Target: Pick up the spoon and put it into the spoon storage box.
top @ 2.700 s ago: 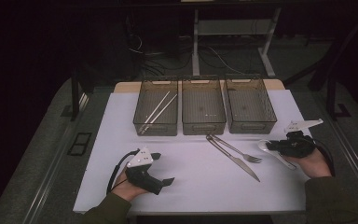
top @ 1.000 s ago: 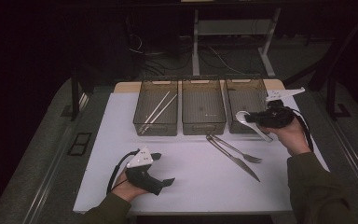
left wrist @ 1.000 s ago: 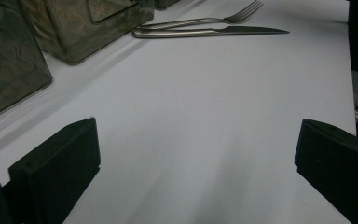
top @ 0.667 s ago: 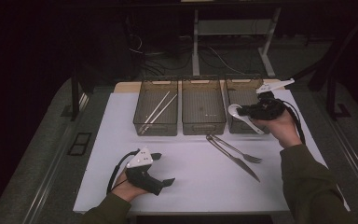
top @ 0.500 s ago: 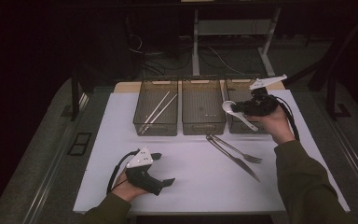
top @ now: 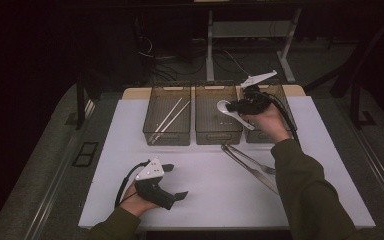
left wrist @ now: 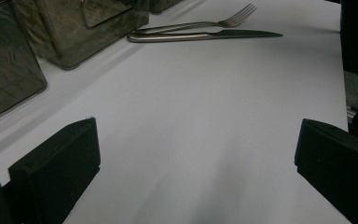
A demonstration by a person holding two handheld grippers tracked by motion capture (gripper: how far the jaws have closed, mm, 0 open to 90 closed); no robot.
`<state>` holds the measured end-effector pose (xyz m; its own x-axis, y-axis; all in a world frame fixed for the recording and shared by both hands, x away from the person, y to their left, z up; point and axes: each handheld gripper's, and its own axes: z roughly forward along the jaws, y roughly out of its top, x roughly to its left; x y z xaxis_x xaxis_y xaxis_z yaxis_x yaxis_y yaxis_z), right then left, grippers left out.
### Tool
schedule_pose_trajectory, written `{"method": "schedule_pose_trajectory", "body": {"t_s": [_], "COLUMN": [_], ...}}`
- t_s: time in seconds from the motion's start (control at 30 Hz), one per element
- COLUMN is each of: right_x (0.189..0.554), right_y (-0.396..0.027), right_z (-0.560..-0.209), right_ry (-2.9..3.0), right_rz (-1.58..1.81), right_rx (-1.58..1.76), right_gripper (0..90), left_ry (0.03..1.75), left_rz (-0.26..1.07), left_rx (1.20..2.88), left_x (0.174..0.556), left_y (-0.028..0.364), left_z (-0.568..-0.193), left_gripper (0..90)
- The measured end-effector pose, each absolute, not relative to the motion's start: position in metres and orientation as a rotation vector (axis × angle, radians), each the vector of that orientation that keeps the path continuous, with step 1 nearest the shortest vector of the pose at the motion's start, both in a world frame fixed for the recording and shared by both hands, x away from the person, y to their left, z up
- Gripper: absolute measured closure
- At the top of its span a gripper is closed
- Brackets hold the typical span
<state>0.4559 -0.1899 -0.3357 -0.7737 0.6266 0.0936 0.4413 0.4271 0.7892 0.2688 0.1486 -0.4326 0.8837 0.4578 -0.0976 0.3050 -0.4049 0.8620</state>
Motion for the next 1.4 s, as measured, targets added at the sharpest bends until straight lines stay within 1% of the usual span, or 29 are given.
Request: {"method": "schedule_pose_trajectory", "body": {"t_s": [0.37, 0.6, 0.8, 0.93, 1.03, 1.4], "right_x": [0.481, 0.484, 0.480, 0.477, 0.474, 0.457], "right_y": [-0.159, -0.148, -0.142, -0.145, -0.151, -0.165], "right_z": [-0.355, -0.373, -0.382, -0.389, -0.389, -0.363], "right_ry": [2.490, 2.532, 2.591, 2.620, 2.612, 2.558], "right_rz": [1.212, 1.167, 1.112, 1.104, 1.157, 1.320], "right_rx": [0.951, 0.951, 0.948, 0.964, 0.972, 0.979], "right_gripper": [82.5, 82.4, 81.4, 73.7, 70.7, 48.3], "left_ry": [0.542, 0.538, 0.539, 0.538, 0.541, 0.537], "left_rz": [0.181, 0.180, 0.176, 0.178, 0.177, 0.189], "left_rx": [2.016, 2.021, 2.022, 2.023, 2.022, 2.035], "left_x": [0.269, 0.269, 0.268, 0.268, 0.268, 0.268], "left_y": [0.149, 0.148, 0.148, 0.147, 0.147, 0.148], "left_z": [-0.432, -0.432, -0.432, -0.433, -0.433, -0.432], "left_gripper": [0.0, 0.0, 0.0, 0.0, 0.0, 0.0]}}
